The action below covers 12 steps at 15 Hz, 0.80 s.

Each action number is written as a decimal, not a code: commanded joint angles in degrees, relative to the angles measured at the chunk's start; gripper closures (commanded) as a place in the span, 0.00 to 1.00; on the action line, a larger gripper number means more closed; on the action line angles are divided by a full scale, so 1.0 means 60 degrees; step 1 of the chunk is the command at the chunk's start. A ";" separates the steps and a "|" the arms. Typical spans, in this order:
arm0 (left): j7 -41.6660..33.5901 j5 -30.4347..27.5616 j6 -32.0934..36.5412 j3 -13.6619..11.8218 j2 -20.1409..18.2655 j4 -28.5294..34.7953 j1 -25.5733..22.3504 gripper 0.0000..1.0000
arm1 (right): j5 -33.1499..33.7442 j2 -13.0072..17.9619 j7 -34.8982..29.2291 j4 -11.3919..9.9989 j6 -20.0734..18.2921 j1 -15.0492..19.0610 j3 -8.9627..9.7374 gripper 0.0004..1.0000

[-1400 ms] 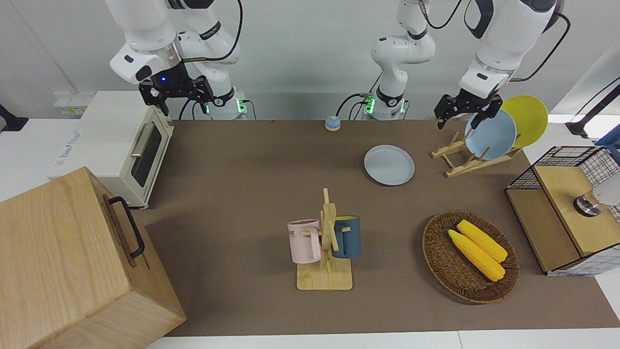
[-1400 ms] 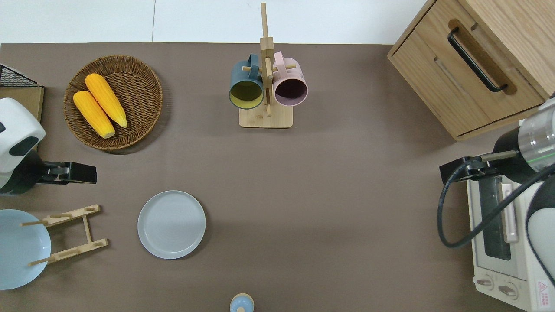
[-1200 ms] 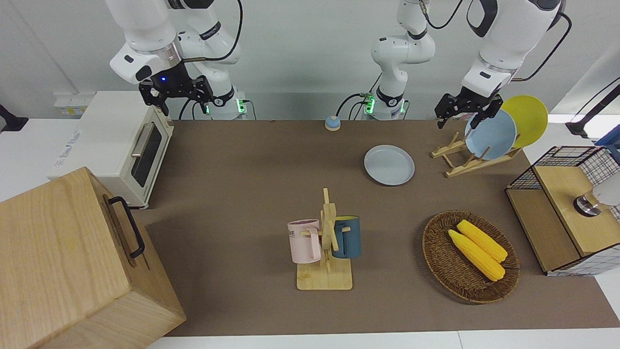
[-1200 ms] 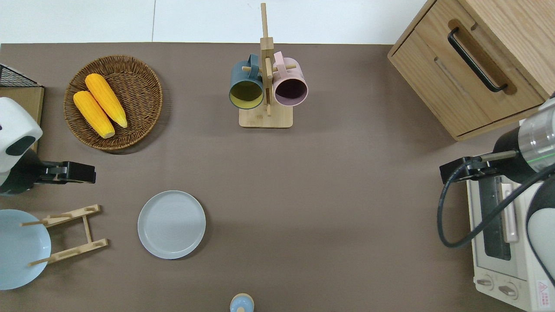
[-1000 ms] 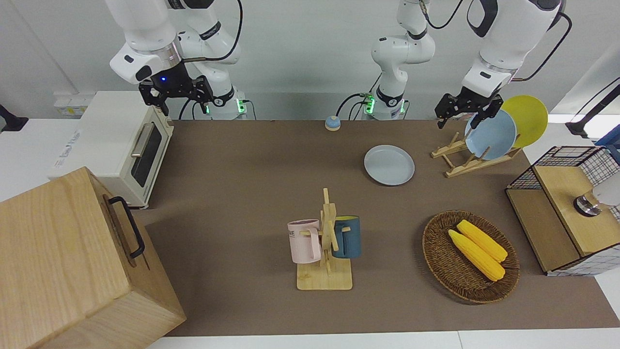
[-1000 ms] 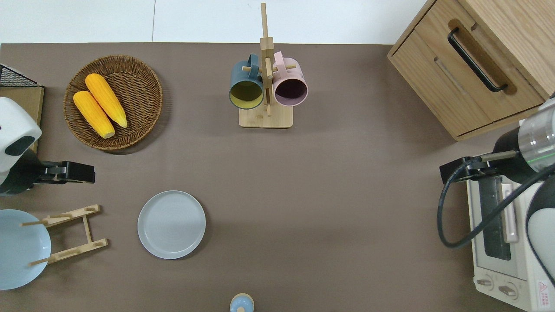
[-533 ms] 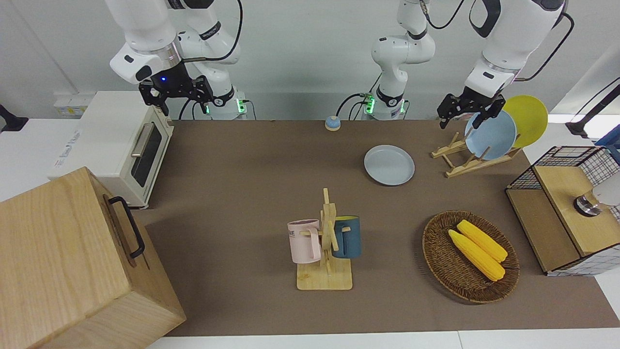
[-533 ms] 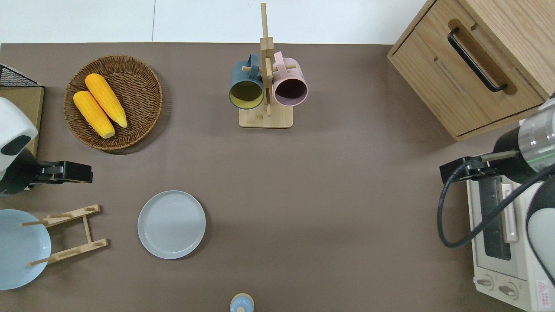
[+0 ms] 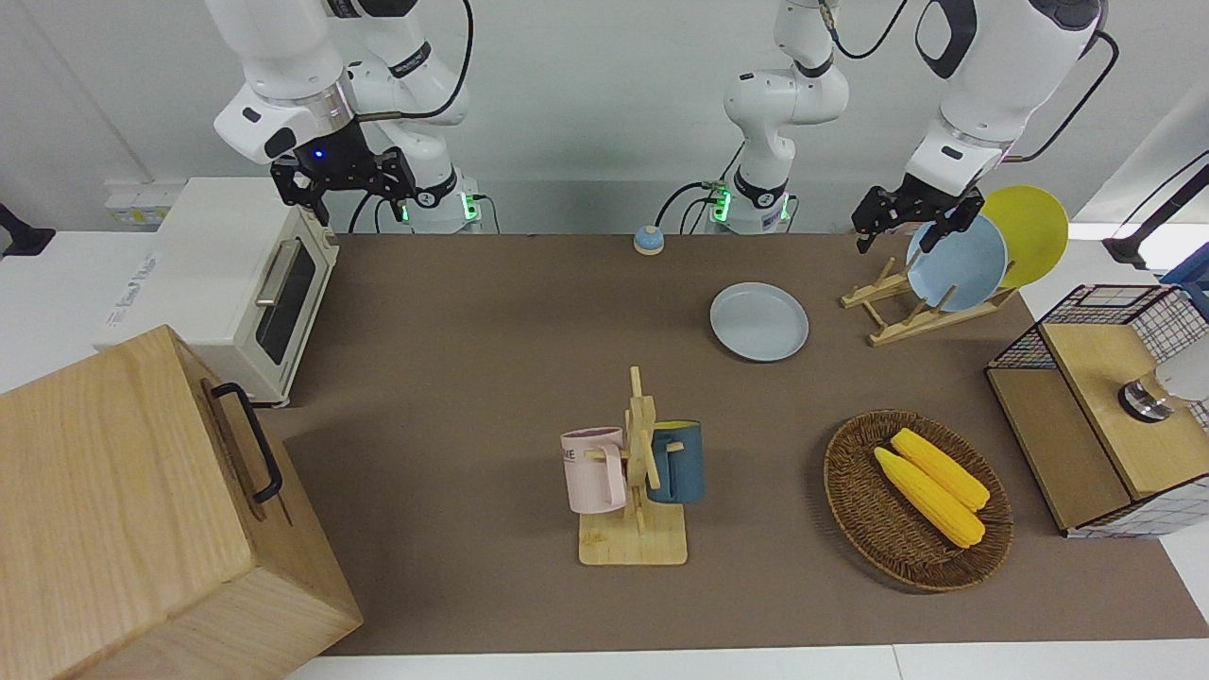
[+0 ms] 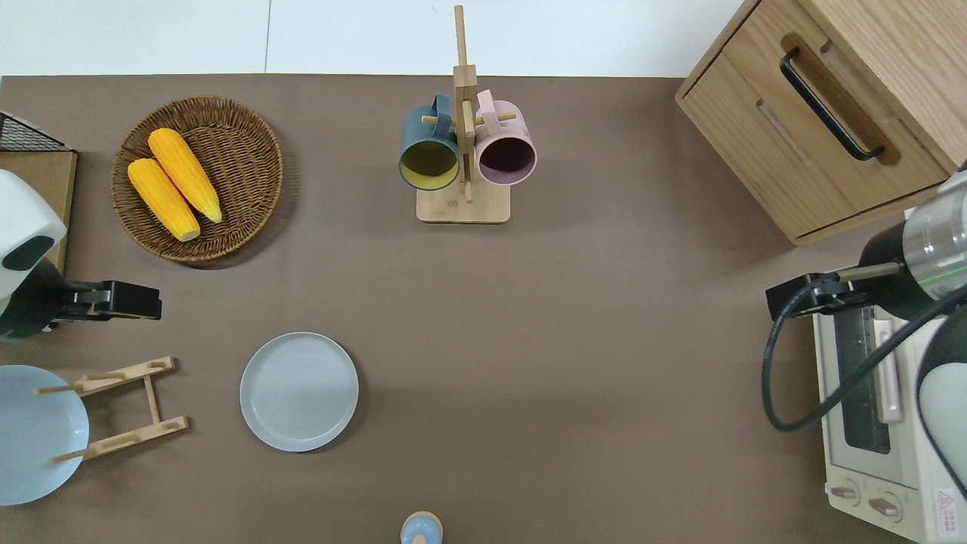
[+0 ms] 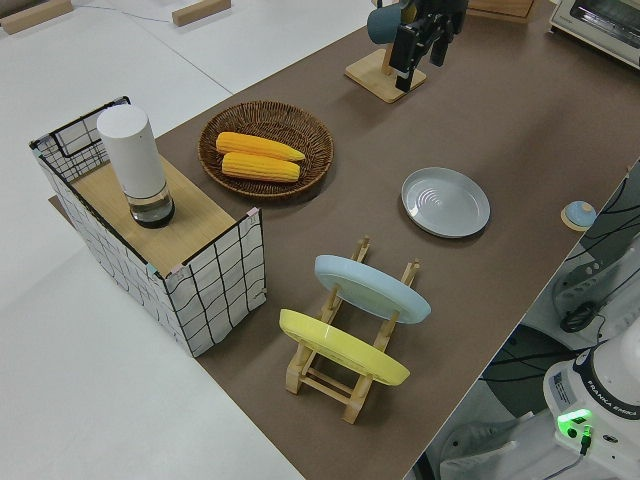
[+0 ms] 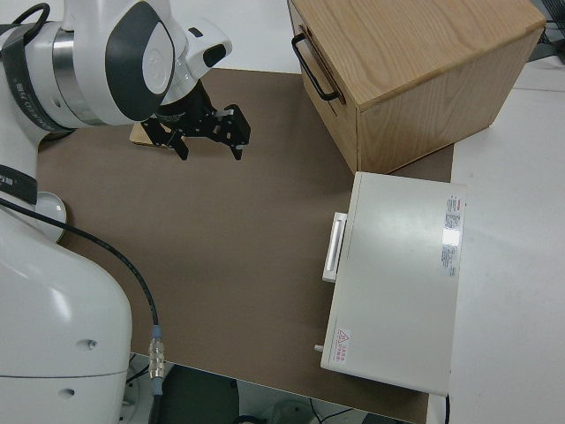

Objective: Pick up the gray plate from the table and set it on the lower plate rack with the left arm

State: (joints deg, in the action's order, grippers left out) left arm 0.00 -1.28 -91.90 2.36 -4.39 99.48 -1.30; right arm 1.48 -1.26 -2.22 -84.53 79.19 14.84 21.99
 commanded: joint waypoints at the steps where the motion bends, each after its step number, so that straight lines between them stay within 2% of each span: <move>1: 0.0131 0.0037 0.0083 0.0018 -0.0278 0.0628 -0.0106 0.01 | 0.0061 0.0019 -0.0113 0.0069 -0.0103 0.0222 0.0202 0.02; 6: 0.0117 -0.0095 -0.1292 0.0018 -0.1566 0.2868 -0.0165 0.01 | 0.0061 0.0019 -0.0113 0.0069 -0.0103 0.0222 0.0188 0.02; 12: 0.0117 -0.0110 -0.2728 0.0018 -0.1861 0.4438 -0.0165 0.01 | 0.0061 0.0019 -0.0113 0.0069 -0.0103 0.0222 0.0202 0.02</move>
State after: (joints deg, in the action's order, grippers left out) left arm 0.22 -1.29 -103.11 2.35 -13.04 119.80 -1.97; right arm 1.48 -1.26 -2.22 -84.53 79.19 14.84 21.99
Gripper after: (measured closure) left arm 0.004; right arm 0.013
